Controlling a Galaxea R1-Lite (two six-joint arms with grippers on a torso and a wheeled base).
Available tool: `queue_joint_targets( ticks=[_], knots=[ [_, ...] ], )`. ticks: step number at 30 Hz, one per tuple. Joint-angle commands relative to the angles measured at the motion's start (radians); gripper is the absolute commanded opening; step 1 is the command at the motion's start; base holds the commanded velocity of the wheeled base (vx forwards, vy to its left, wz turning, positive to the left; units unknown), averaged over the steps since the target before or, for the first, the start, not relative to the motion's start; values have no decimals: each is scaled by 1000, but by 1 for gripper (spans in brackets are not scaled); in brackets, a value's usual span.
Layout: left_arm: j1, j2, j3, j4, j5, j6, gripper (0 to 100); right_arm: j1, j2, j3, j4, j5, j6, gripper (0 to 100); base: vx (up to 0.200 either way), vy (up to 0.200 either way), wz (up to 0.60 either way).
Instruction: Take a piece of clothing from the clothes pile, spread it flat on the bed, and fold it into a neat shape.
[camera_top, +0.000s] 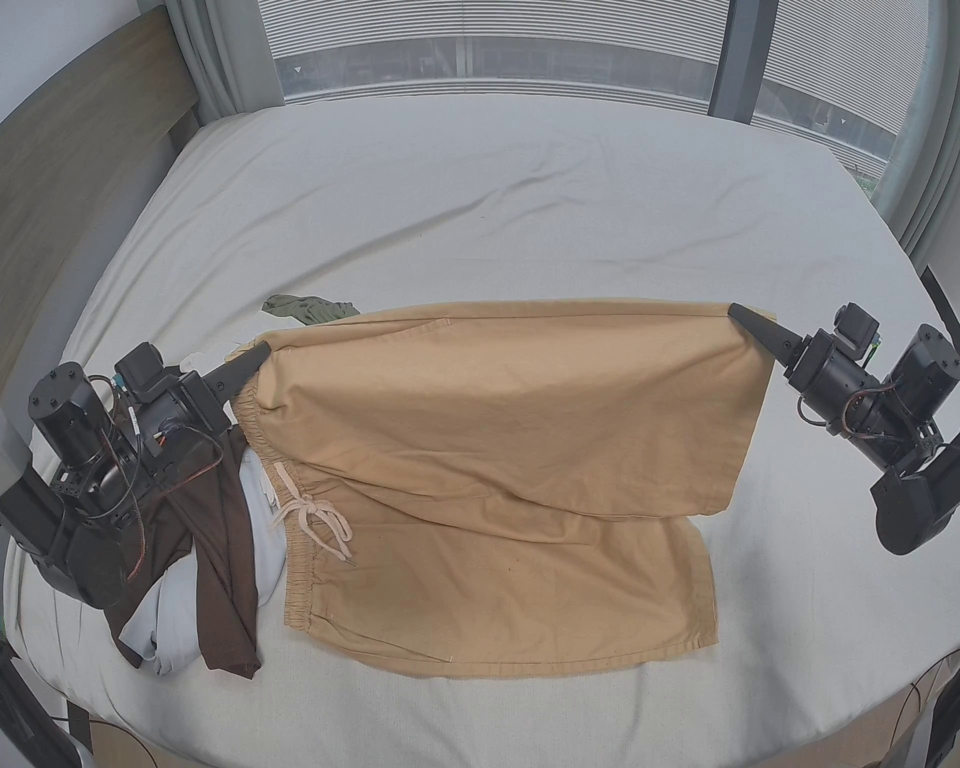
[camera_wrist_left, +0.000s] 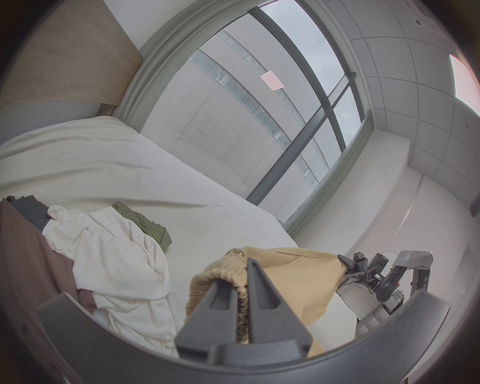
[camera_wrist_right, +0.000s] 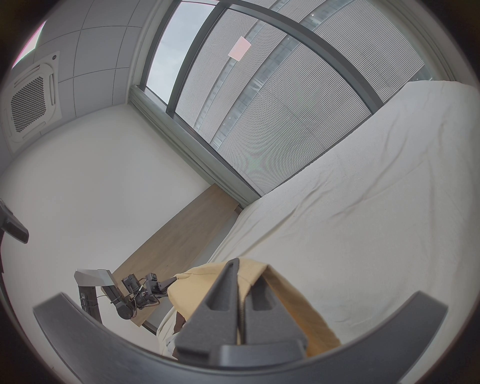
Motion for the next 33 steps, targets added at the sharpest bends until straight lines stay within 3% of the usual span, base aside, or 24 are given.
queue_joint_targets(
  ticks=[1, 33],
  knots=[
    [-14, 66, -41, -2, 26, -1, 0, -4, 70, -49, 2, 2, 2, 0, 0, 0, 0],
    [-12, 284, -286, -1, 159, -9, 0, -18, 275, -395, 182, -7, 8, 0, 0, 0, 0]
  ],
)
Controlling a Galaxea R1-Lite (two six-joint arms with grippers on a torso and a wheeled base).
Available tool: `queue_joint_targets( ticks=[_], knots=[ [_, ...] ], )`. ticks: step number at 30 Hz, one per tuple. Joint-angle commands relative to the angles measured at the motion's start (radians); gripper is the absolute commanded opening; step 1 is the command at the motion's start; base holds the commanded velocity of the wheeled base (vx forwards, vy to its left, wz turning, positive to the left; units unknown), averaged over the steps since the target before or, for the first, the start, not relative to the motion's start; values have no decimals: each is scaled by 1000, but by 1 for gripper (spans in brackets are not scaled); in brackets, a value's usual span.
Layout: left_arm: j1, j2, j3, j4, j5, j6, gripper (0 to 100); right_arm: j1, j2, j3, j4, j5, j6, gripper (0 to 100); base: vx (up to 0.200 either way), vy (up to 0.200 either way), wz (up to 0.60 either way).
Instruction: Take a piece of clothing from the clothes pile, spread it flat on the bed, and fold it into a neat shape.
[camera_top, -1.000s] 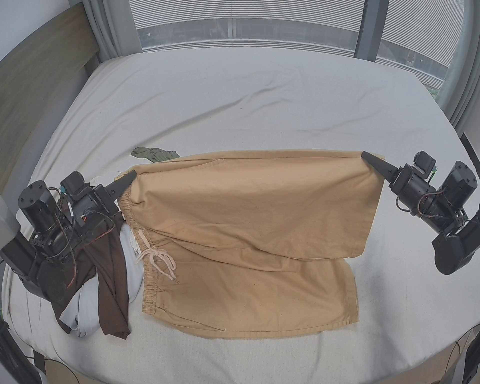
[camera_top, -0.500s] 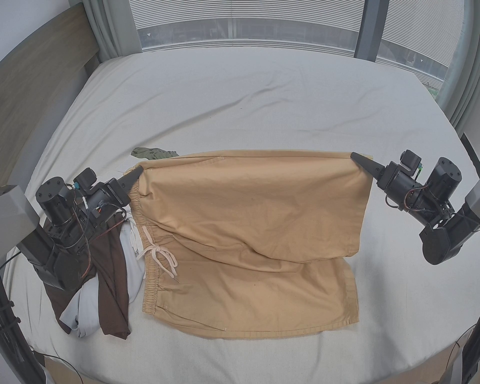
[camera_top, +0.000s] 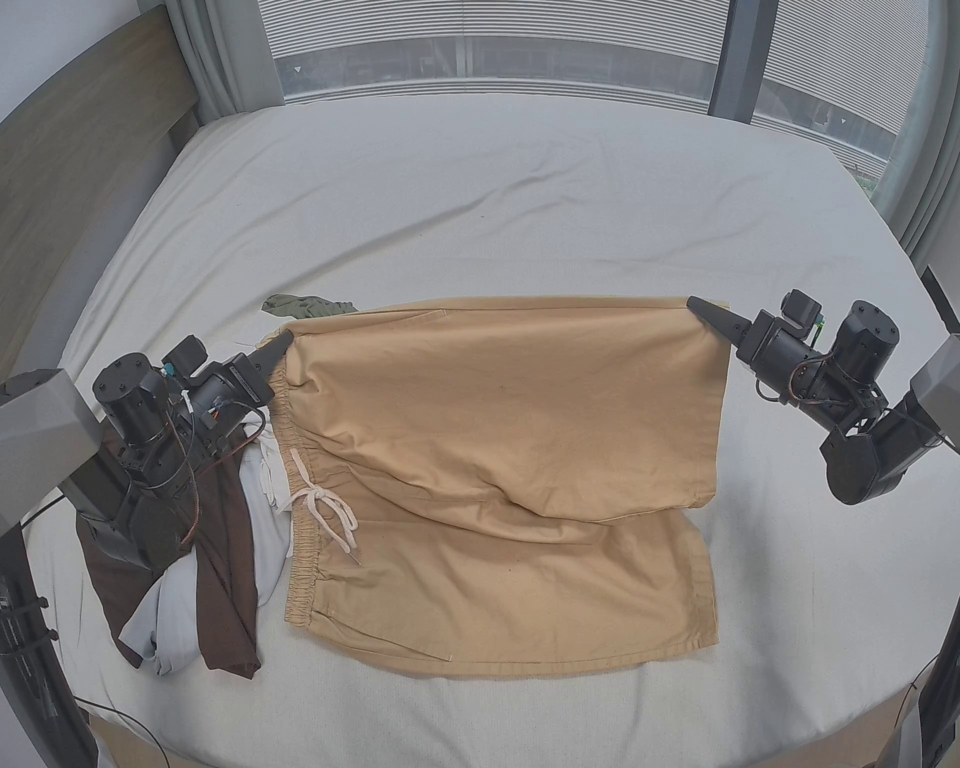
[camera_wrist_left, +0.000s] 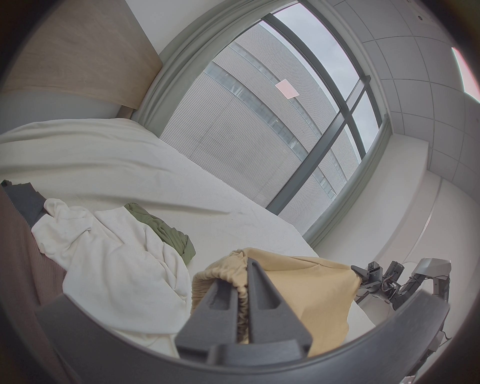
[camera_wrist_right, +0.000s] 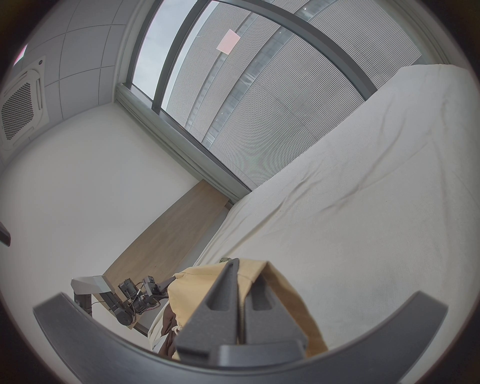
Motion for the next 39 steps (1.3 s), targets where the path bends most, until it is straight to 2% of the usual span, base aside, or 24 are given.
queue_joint_targets(
  ticks=[1, 8, 17, 32, 33, 35, 36, 39],
  knots=[
    [0, 42, -30, -1, 24, -3, 0, -2, 57, -68, 17, -6, 1, 0, 0, 0, 0],
    [0, 74, -57, -2, 29, -3, 0, -4, 92, -115, 18, -6, 38, 0, 0, 0, 0],
    [0, 108, -100, -1, 55, -10, 0, -8, 133, -150, 20, -6, 38, 0, 0, 0, 0],
    [0, 124, -109, -1, 52, -15, 0, -7, 160, -192, 32, -6, 36, 0, 0, 0, 0],
    [0, 127, -114, -1, 54, -15, 0, -7, 160, -193, 32, -7, 36, 100, 0, 0, 0],
    [-1, 133, -117, -1, 54, -15, 0, -7, 166, -198, 32, -7, 38, 100, 0, 0, 0],
    [-1, 133, -120, -1, 54, -15, 100, -7, 167, -201, 32, -7, 36, 100, 0, 0, 0],
    [-1, 142, -134, -1, 55, -15, 100, -8, 184, -206, 32, -10, 36, 100, 0, 0, 0]
  ],
)
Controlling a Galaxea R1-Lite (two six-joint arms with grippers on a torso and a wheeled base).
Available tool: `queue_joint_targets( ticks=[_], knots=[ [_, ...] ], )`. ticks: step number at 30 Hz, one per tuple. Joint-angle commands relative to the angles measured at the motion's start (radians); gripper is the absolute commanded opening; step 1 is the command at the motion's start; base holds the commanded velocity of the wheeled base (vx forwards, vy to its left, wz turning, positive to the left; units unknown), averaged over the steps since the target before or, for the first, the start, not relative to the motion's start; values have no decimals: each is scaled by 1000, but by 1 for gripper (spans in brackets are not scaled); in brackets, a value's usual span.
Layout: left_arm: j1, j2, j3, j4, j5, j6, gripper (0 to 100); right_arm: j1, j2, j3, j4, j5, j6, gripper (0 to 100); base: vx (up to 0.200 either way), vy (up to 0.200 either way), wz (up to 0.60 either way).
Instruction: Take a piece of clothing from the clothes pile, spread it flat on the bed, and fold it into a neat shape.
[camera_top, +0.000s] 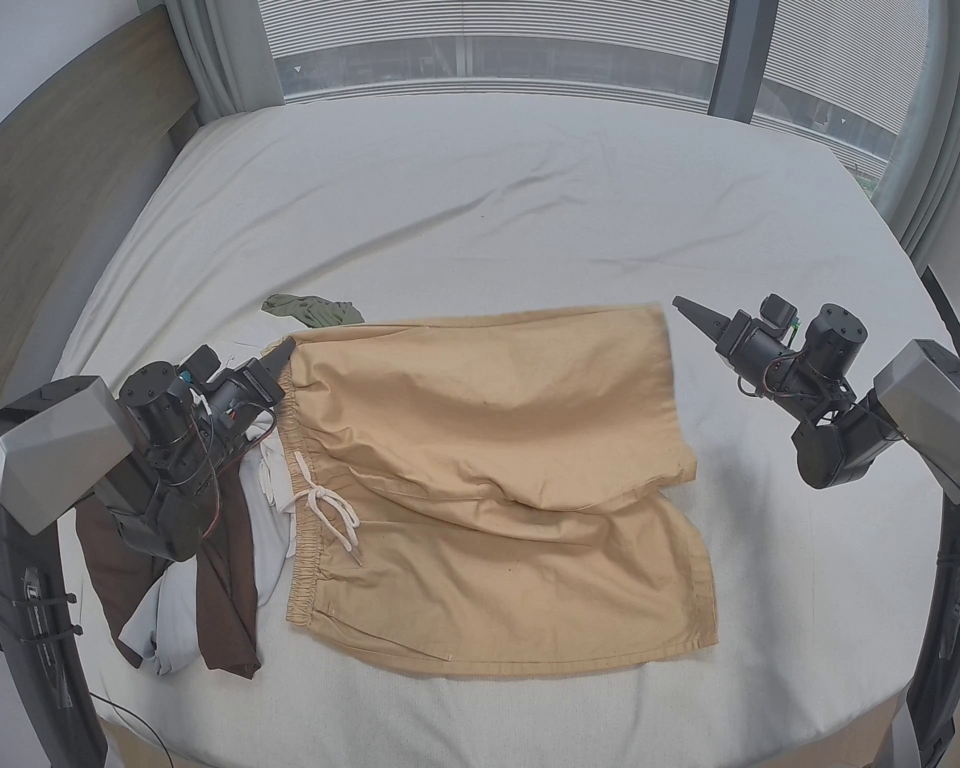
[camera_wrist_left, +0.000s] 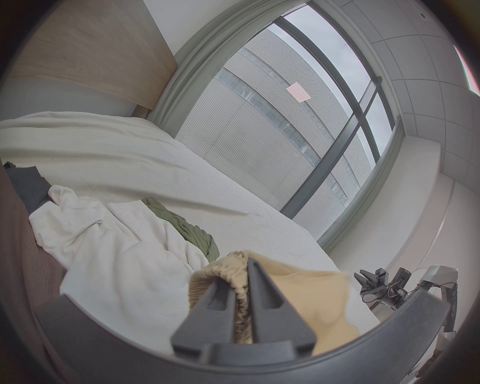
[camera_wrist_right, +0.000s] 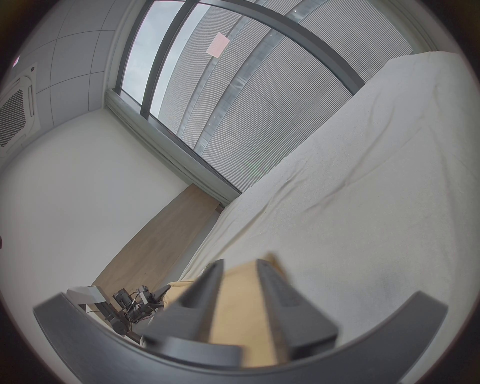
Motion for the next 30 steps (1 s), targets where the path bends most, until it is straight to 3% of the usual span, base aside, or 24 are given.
queue_joint_targets(
  ticks=[1, 5, 12, 17, 22, 30],
  knots=[
    [0, 12, -6, -1, -2, 0, 100, -3, 14, 4, 1, 4, -3, 100, 0, 0, 0],
    [-2, 9, 21, 0, 1, 4, 100, 0, -39, 93, -4, 4, -15, 100, 0, 0, 0],
    [12, -19, 138, 9, -1, 11, 100, 6, -195, 373, -1, 4, -141, 100, 0, 0, 0],
    [20, -71, 242, 14, -11, 18, 100, -2, -269, 527, 1, 4, -156, 100, 0, 0, 0],
    [20, -145, 379, 6, -54, 57, 100, -35, -287, 646, 1, 4, -161, 100, 0, 0, 0],
    [21, -203, 514, 3, -146, 147, 100, -41, -230, 737, 3, 4, -264, 100, 0, 0, 0]
  ],
)
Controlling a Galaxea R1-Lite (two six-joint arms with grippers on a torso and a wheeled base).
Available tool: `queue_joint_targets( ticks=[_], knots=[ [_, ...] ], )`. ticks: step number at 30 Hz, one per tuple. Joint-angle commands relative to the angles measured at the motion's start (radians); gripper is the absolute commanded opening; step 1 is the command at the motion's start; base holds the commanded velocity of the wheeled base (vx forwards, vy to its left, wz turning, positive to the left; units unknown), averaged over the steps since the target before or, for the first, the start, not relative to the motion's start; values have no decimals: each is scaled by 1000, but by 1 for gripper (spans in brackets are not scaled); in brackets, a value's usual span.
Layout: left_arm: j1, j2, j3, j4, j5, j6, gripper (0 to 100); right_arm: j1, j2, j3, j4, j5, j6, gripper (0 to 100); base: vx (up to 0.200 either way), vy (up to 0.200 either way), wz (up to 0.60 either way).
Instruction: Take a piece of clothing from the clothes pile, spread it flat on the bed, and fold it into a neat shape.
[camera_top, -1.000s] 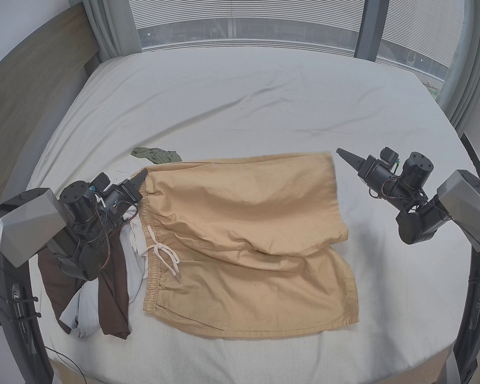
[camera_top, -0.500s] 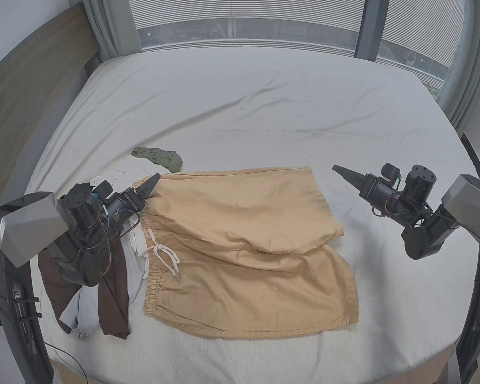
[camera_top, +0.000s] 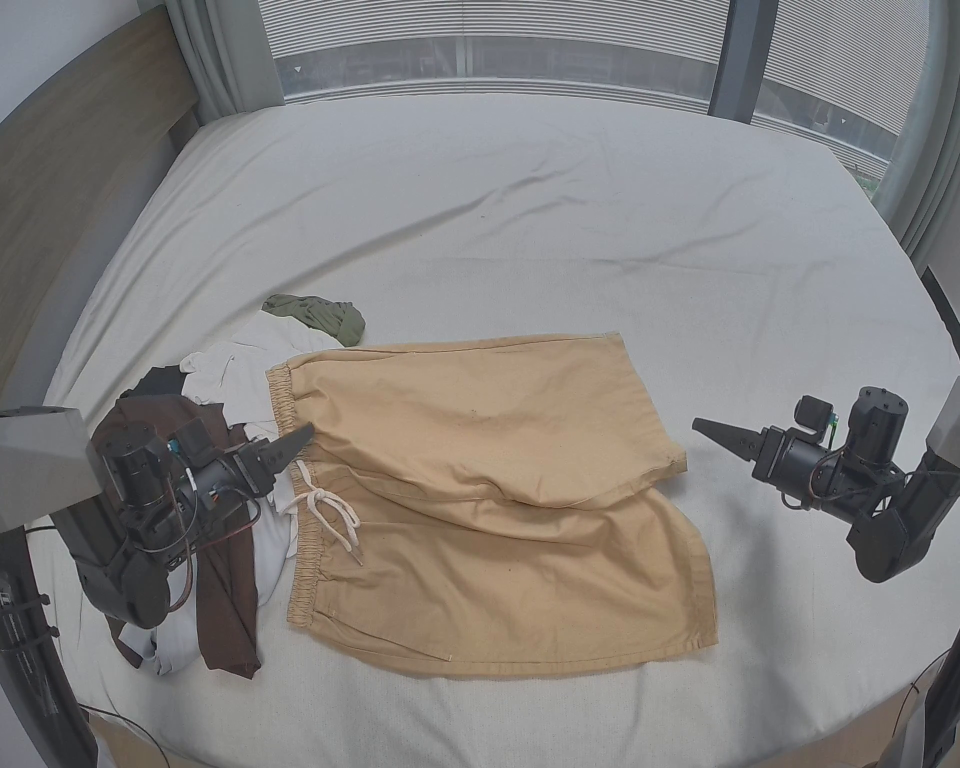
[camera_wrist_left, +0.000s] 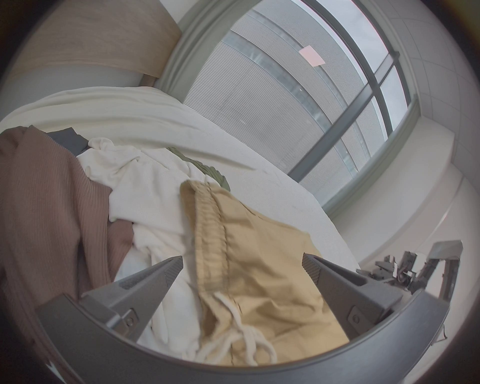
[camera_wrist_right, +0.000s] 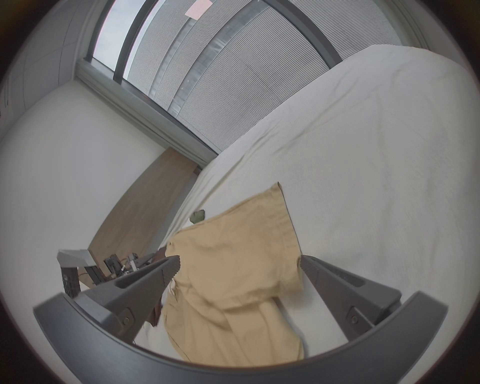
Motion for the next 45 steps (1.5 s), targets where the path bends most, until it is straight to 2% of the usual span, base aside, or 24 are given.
queue_joint_targets(
  ticks=[1, 14, 24, 29, 32, 38, 45],
  knots=[
    [1, -62, 72, -3, -33, 29, 100, -9, 28, 61, 1, 1, -28, 100, 0, 0, 0],
    [-28, -51, 67, -3, -39, 48, 100, -3, 152, 98, 40, 4, -31, 100, 0, 0, 0],
    [-28, -44, 61, -4, -38, 45, 100, 91, 178, 114, 39, 4, -26, 100, 0, 0, 0],
    [-28, -36, 55, -4, -36, 45, 100, 109, 171, 112, 27, 10, -20, 100, 0, 0, 0],
    [-27, -34, 47, -3, -36, 45, 100, 123, 151, 109, 22, 13, -3, 100, 0, 0, 0],
    [-27, -34, 46, -4, -36, 45, 100, 159, 89, 104, -70, 28, 124, 100, 0, 0, 0],
    [-27, -27, 34, -4, -36, 45, 100, 146, 94, 83, -177, 28, 202, 100, 0, 0, 0]
  ],
)
